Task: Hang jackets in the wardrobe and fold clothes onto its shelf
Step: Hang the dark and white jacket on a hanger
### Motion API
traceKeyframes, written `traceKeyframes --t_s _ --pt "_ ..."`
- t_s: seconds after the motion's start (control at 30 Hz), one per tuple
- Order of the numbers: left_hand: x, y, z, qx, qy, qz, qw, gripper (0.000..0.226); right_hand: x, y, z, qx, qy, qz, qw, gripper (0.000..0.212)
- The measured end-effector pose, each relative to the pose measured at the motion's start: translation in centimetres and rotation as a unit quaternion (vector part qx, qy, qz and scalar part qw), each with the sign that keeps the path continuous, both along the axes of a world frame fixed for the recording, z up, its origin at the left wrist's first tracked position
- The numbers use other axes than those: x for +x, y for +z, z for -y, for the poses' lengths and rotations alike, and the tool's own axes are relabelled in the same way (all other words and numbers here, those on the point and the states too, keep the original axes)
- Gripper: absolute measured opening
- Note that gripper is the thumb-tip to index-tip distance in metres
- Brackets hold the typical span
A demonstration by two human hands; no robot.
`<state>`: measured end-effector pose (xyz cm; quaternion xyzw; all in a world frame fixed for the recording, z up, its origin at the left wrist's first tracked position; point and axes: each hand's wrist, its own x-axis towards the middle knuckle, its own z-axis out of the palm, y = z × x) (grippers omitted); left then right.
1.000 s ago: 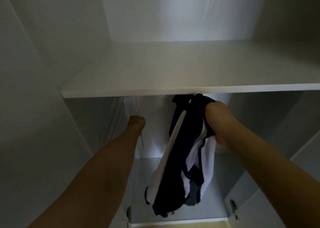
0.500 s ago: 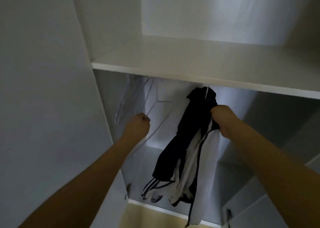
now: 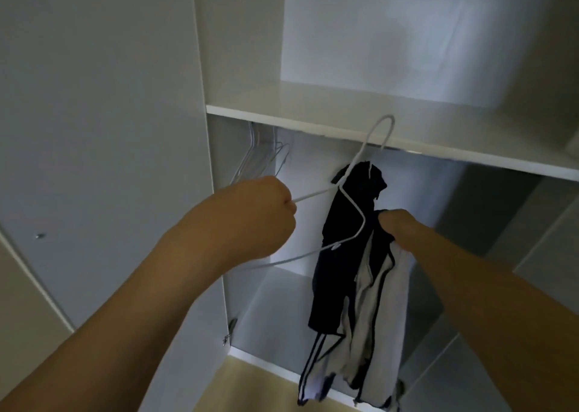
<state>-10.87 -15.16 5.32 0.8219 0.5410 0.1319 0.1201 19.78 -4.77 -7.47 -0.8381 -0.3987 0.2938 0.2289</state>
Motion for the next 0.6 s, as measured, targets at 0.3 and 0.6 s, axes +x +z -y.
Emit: traceKeyframes --t_s 0.3,0.6 --pt "2.7 -0.9 1.3 -0.006 -0.031 0.043 0.999 0.028 0.8 3.8 4.2 0.038 0.001 -0.025 0.999 0.038" --pt "8.2 -6.2 -1.3 -0.113 -0.094 0.232 0.962 0.026 0.1 8.4 9.0 0.172 -0.031 -0.174 0.969 0.022"
